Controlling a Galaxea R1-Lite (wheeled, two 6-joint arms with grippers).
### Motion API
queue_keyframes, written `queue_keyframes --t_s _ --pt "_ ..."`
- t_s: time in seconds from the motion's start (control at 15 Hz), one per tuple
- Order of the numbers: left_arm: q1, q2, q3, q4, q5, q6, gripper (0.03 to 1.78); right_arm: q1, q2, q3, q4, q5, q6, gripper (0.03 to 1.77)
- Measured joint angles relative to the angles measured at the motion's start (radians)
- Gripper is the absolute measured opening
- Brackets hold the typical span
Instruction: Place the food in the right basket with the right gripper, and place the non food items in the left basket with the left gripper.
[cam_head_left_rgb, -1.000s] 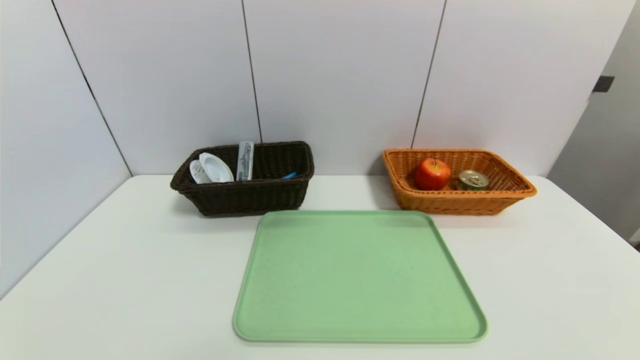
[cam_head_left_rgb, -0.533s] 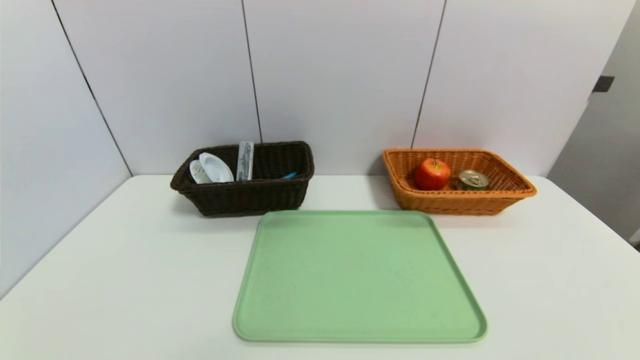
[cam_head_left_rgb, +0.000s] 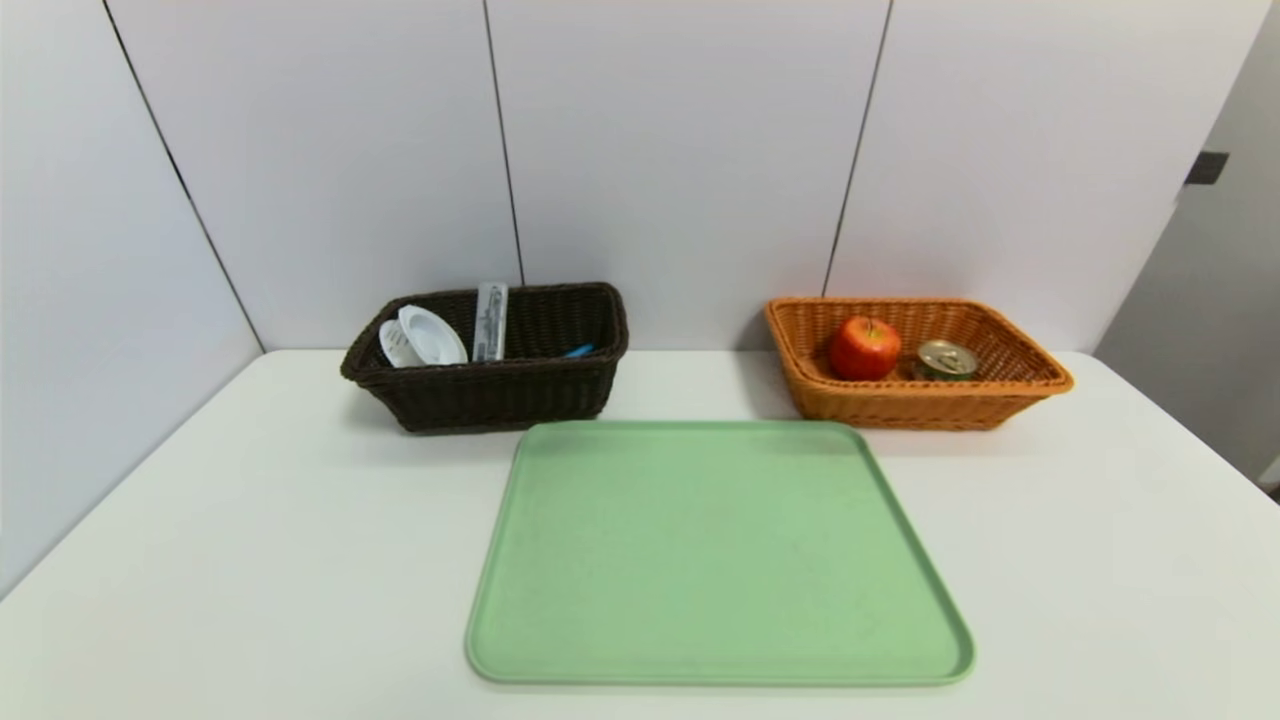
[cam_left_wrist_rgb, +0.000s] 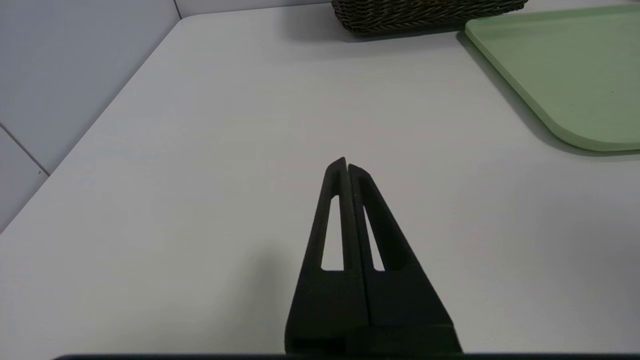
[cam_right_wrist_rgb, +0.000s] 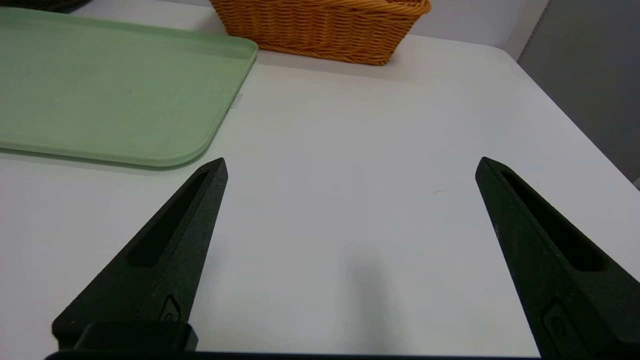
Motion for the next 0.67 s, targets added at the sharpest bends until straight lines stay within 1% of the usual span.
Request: queue_keyframes --t_s 0.67 --pt "0.0 0.0 -0.001 0.001 -0.001 0.002 0.04 0.0 0.0 0.0 0.001 0.001 -0.002 1.71"
